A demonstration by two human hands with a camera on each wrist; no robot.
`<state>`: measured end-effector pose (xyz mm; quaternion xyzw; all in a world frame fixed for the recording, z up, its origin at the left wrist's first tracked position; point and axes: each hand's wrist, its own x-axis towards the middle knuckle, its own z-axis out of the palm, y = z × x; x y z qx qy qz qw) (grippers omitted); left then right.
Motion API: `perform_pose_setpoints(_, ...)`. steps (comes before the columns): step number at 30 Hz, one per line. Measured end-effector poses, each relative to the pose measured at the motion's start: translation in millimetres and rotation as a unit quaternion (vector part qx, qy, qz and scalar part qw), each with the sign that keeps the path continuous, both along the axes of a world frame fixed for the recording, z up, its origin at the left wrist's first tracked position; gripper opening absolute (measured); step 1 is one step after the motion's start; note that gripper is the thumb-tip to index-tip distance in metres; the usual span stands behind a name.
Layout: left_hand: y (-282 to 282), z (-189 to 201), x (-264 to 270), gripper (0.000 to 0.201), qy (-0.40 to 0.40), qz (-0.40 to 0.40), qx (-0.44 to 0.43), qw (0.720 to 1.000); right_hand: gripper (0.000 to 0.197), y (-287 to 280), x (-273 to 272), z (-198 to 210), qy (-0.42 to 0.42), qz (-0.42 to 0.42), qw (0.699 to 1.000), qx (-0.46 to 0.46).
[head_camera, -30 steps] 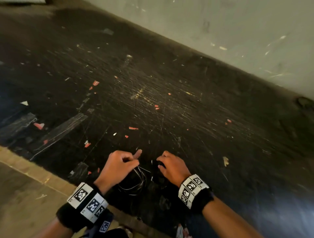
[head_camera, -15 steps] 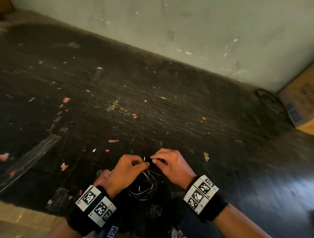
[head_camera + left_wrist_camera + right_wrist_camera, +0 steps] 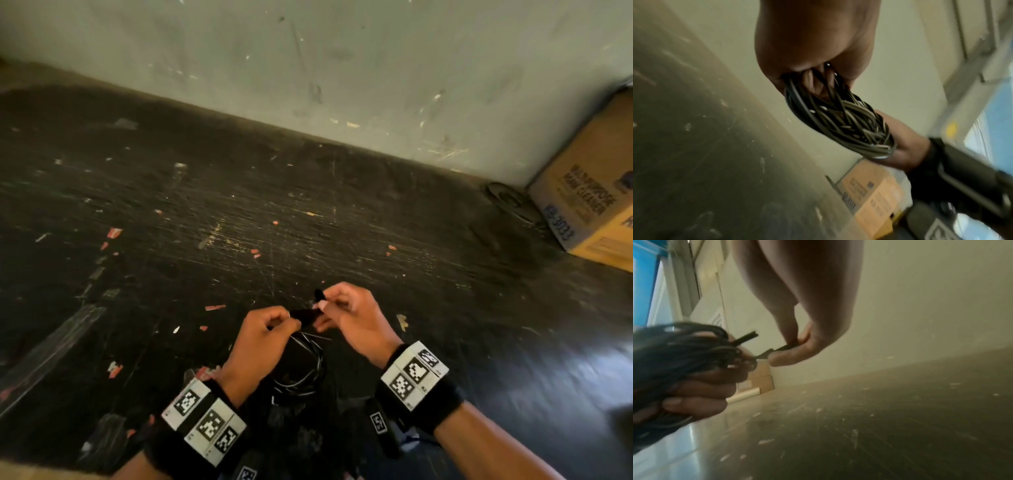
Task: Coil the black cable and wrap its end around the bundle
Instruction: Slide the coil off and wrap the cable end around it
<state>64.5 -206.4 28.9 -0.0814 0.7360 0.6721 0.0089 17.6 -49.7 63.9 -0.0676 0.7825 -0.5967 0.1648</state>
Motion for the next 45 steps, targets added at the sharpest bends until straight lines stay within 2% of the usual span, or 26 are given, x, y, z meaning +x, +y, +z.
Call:
perform_pose_setpoints(2, -4, 6, -1, 0.045, -0.020, 0.015, 0.044, 0.999, 0.021, 4, 2, 11, -0.013, 0.032, 0.997, -0.075)
perform_pose_setpoints(4, -5, 14, -1, 0.045, -0.033, 0.019, 0.070, 0.997, 0.031, 8, 2, 20, -0.009, 0.081, 0.993, -0.084)
perform_pose_setpoints(9, -4, 28, -1, 0.025, -0.041, 0.010, 0.086, 0.995, 0.028, 12, -4, 41, 0.036, 0.185, 0.982, 0.027)
perform_pose_setpoints(12, -9, 33, -1, 0.016, -0.018, -0.022, 0.050, 0.998, 0.033, 12, -4, 53, 0.040, 0.218, 0.972, 0.074)
perform_pose_setpoints(14, -12, 36, -1, 0.017, 0.017, -0.053, -0.004, 0.998, 0.025, 12, -4, 58, 0.103, 0.240, 0.954, 0.149)
perform_pose_setpoints(16, -12, 41, 0, 0.023, 0.049, -0.077, -0.046, 0.995, 0.019, 11, -2, 59, 0.163, 0.237, 0.938, 0.192)
perform_pose_setpoints(18, -13, 45, -1, 0.029, 0.058, -0.076, -0.052, 0.994, 0.015, 12, -1, 59, 0.186, 0.227, 0.938, 0.182)
perform_pose_setpoints(21, -15, 47, -4, 0.035, 0.019, -0.042, 0.008, 0.999, 0.013, 17, 1, 62, 0.182, 0.214, 0.950, 0.134)
perform_pose_setpoints(24, -14, 53, -3, 0.043, -0.035, -0.037, 0.078, 0.996, 0.018, 19, 3, 66, 0.200, 0.224, 0.948, 0.109)
perform_pose_setpoints(27, -13, 61, -1, 0.033, -0.055, -0.043, 0.102, 0.992, 0.020, 19, 4, 71, 0.210, 0.227, 0.946, 0.095)
perform_pose_setpoints(31, -11, 67, 0, 0.021, -0.040, -0.035, 0.093, 0.994, 0.018, 19, 1, 75, 0.230, 0.214, 0.944, 0.099)
perform_pose_setpoints(36, -8, 75, 4, 0.020, 0.006, -0.004, 0.073, 0.997, 0.018, 24, 4, 88, 0.257, 0.111, 0.957, 0.069)
perform_pose_setpoints(38, -8, 78, 4, 0.024, 0.032, 0.023, 0.049, 0.998, 0.024, 27, 6, 94, 0.272, 0.069, 0.959, 0.036)
perform_pose_setpoints(41, -9, 76, -2, 0.042, 0.056, 0.071, 0.036, 0.995, 0.030, 23, 21, 107, 0.233, 0.060, 0.970, -0.031)
perform_pose_setpoints(45, -10, 72, -12, 0.049, 0.088, 0.101, 0.032, 0.991, 0.014, 6, 42, 113, 0.151, 0.098, 0.984, -0.004)
